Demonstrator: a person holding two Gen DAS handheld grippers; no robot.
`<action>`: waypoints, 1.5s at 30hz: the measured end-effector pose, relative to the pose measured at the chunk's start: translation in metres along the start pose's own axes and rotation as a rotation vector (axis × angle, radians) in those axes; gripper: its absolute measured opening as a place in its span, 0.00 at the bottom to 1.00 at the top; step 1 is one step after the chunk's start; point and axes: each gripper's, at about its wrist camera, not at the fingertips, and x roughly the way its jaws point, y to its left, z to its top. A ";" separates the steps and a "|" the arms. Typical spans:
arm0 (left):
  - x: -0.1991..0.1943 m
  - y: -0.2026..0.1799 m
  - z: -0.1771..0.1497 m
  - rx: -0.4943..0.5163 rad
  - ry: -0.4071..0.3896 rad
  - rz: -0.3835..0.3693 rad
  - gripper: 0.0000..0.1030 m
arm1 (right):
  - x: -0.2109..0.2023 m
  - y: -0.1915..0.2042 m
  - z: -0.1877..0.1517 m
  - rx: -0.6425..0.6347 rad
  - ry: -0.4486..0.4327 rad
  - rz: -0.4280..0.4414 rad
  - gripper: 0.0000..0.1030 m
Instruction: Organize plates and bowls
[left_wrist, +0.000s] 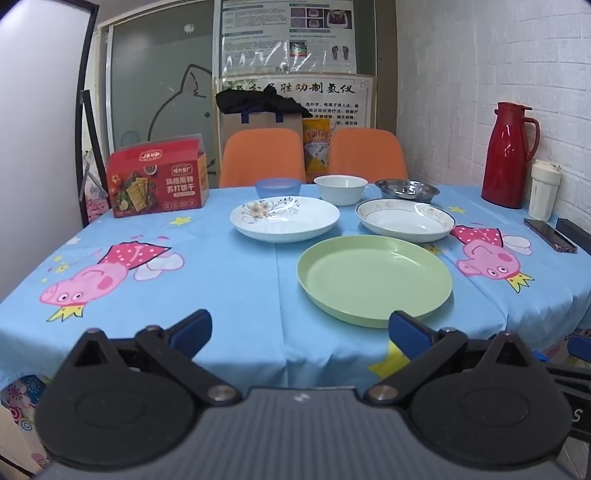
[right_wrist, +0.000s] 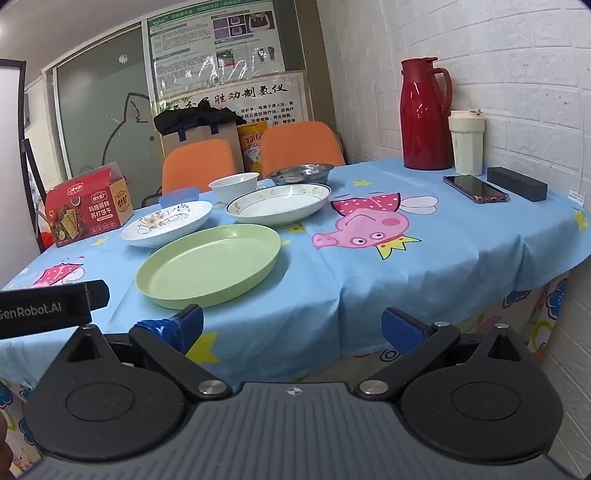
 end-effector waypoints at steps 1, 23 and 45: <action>0.000 0.000 0.000 -0.004 0.005 -0.009 0.98 | 0.000 -0.001 0.000 0.011 -0.007 -0.001 0.88; -0.004 -0.002 0.001 -0.020 0.016 -0.036 0.98 | 0.002 -0.004 0.001 0.028 0.023 -0.029 0.88; -0.006 -0.003 0.001 -0.022 0.017 -0.052 0.98 | 0.003 -0.004 0.000 0.037 0.029 -0.020 0.88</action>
